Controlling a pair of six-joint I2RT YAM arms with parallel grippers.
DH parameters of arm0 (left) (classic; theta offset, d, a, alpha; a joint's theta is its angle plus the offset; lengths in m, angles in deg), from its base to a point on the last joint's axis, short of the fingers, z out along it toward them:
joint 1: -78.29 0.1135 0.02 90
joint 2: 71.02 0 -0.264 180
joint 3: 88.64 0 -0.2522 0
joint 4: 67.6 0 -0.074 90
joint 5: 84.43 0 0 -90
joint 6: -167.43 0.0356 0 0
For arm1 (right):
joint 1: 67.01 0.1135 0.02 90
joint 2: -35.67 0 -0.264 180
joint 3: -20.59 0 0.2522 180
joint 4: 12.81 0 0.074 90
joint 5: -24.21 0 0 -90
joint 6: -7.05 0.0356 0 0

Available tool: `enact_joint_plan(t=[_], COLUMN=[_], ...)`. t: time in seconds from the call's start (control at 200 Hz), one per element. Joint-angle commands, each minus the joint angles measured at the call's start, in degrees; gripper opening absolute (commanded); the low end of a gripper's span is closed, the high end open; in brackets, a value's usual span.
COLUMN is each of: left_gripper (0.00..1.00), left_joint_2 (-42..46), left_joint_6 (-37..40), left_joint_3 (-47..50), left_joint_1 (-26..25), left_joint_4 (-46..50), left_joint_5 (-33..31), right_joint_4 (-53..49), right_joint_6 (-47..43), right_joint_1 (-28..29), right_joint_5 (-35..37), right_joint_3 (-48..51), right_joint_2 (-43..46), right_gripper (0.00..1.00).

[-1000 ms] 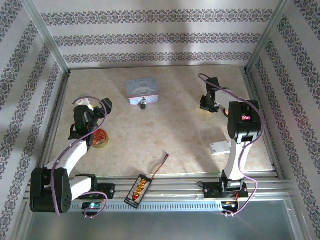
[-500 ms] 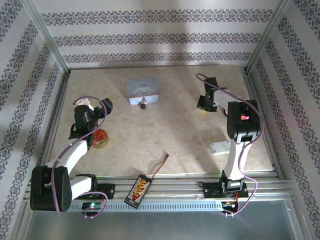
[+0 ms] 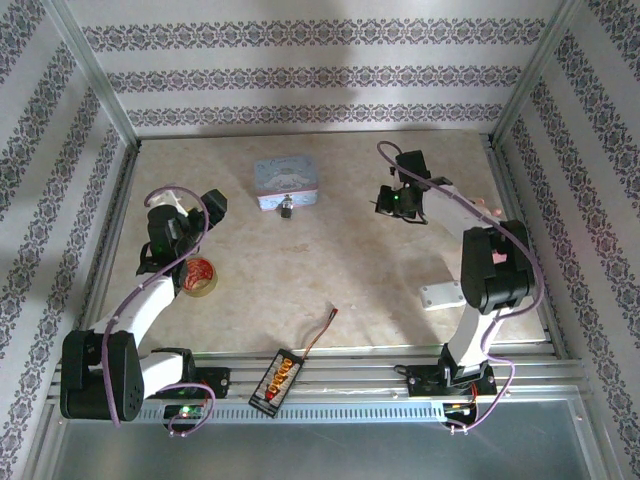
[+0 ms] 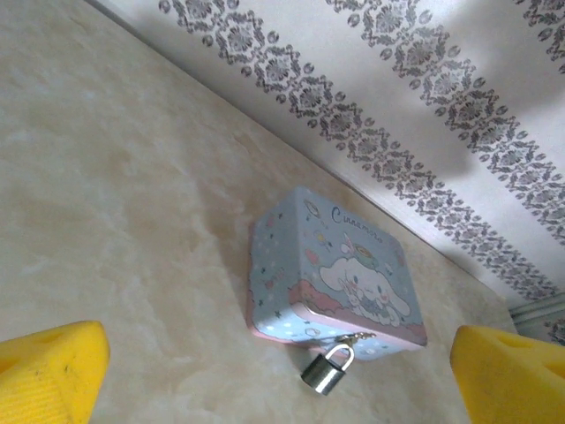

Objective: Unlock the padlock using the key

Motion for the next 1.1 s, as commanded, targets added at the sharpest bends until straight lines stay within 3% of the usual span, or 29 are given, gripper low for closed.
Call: enact_joint_plan(t=[0.0, 0.165, 0.51, 0.745, 1.094], left_gripper=[0.99, 0.99, 1.00, 0.82, 0.58], left_joint_2=[-0.93, -3.01, -8.62, -11.35, -14.78], left_joint_6=[-2.32, -0.89, 0.13, -0.30, 2.07], left_joint_3=[-2.60, -5.09, -9.59, -10.98, -15.13], left_joint_1=[-2.12, -8.01, -18.94, -21.17, -23.68], left_joint_4=[0.72, 0.61, -5.78, -11.75, -10.12], left_joint_5=[4.08, 6.62, 11.67, 16.13, 17.65], right_joint_4=[8.55, 20.44, 33.14, 37.81, 38.23], right_joint_6=[4.25, 7.30, 5.31, 6.78, 6.94], right_joint_1=[2.15, 7.17, 17.29, 18.95, 19.98], right_joint_5=[-7.81, -11.30, -7.99, -8.02, -8.25], right_joint_3=[4.25, 9.16, 11.88, 13.09, 13.14], right_joint_2=[3.44, 7.11, 11.10, 12.24, 12.87], right_gripper=[0.00, 0.00, 0.00, 0.00, 0.00])
